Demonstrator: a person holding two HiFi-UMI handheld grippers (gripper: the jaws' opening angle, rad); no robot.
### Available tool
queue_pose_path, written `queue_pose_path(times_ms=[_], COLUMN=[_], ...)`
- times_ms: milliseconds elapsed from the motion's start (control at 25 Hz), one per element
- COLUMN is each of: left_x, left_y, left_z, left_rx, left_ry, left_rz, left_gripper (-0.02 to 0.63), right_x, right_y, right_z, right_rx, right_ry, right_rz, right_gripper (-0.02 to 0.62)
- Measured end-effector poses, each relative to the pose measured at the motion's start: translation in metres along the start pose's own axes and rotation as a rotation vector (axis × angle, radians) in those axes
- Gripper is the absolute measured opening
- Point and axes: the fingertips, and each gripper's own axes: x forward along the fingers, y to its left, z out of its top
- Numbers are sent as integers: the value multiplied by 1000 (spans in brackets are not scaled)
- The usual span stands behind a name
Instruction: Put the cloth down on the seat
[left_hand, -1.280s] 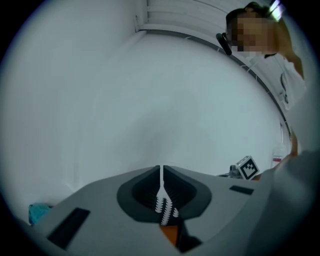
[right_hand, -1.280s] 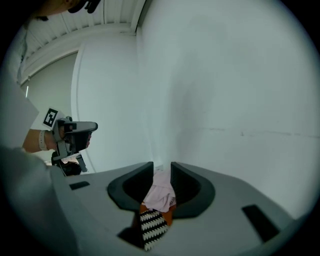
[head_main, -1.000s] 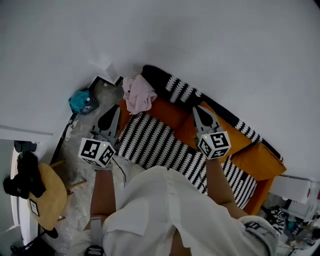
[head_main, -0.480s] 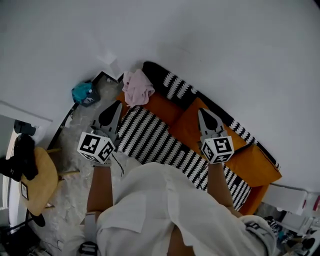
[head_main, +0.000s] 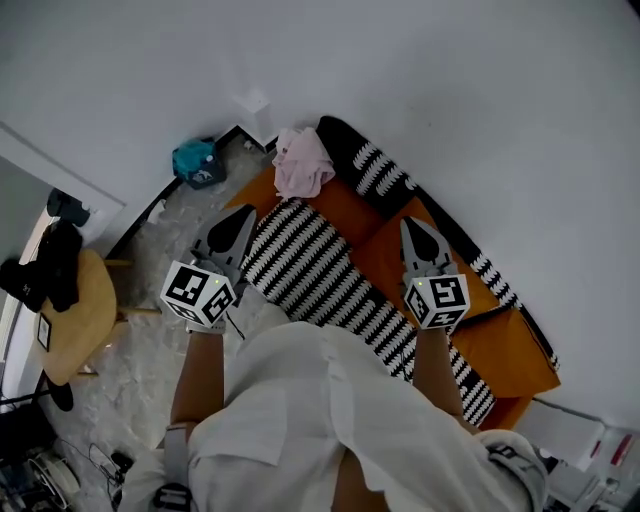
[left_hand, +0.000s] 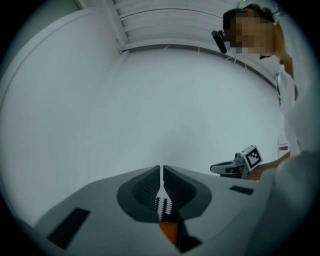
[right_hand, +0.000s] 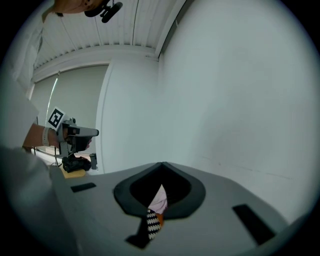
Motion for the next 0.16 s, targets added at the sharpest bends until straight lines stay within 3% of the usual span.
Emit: queue_pose_path(times_ms=[160], left_x=[-5], left_y=[-2], left_z=[-6], left_rx=[5], left_ry=[31], left_rz=[-6], left_gripper=[32], right_x=[4], right_y=[11], right_z=[2], right_rx=[4], right_ry=[-5], right_rz=[24], right_gripper=[9])
